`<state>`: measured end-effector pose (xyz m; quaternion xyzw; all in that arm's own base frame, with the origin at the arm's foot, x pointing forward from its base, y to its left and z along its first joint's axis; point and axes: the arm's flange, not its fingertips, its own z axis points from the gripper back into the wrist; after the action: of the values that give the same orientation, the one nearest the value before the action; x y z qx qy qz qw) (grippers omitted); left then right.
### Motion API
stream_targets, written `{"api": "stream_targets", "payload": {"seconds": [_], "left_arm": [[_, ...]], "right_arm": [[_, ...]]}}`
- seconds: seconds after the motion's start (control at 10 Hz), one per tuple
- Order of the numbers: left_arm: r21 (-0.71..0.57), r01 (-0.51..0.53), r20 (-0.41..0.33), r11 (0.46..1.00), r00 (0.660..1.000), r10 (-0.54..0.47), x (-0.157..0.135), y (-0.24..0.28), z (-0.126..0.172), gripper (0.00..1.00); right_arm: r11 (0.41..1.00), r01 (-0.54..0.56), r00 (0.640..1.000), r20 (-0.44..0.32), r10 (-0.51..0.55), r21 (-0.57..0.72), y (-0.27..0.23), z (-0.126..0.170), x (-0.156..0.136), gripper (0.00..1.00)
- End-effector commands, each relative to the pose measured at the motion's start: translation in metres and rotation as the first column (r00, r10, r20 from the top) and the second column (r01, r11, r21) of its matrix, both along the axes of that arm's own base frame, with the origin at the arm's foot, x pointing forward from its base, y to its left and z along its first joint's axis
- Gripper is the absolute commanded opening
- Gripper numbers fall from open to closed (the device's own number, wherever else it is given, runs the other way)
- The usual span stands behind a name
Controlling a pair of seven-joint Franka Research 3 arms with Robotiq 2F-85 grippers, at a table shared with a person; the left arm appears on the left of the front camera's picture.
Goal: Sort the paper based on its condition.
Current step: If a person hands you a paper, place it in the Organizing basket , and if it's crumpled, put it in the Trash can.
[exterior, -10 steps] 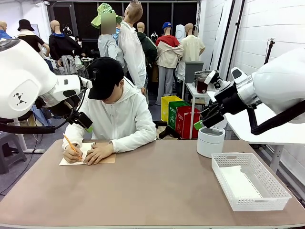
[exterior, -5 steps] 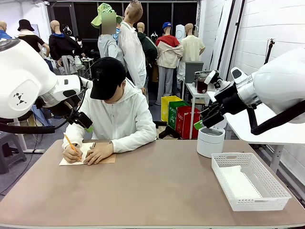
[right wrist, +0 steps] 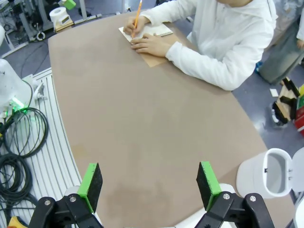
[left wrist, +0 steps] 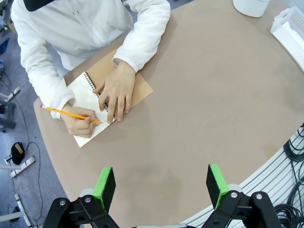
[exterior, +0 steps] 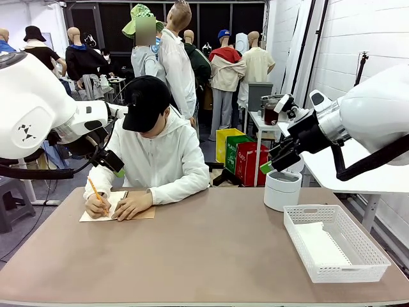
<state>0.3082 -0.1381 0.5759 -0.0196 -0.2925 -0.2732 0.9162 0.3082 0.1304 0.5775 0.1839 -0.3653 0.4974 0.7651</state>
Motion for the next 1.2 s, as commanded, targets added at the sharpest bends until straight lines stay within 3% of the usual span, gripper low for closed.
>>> {"api": "stream_targets", "payload": {"seconds": [0.0, 1.1], "left_arm": [[-0.001, 0.000, -0.001, 1.000, 1.000, 0.000, -0.0002, 0.0010, -0.0003, 1.00], [-0.001, 0.000, -0.001, 1.000, 1.000, 0.000, -0.0002, 0.0010, -0.0003, 1.00]], "right_arm": [[1.000, -0.006, 1.000, 0.003, 0.006, -0.004, 0.0003, -0.0001, 0.0001, 1.00], [1.000, -0.006, 1.000, 0.003, 0.006, -0.004, 0.0003, -0.0001, 0.0001, 1.00]]}}
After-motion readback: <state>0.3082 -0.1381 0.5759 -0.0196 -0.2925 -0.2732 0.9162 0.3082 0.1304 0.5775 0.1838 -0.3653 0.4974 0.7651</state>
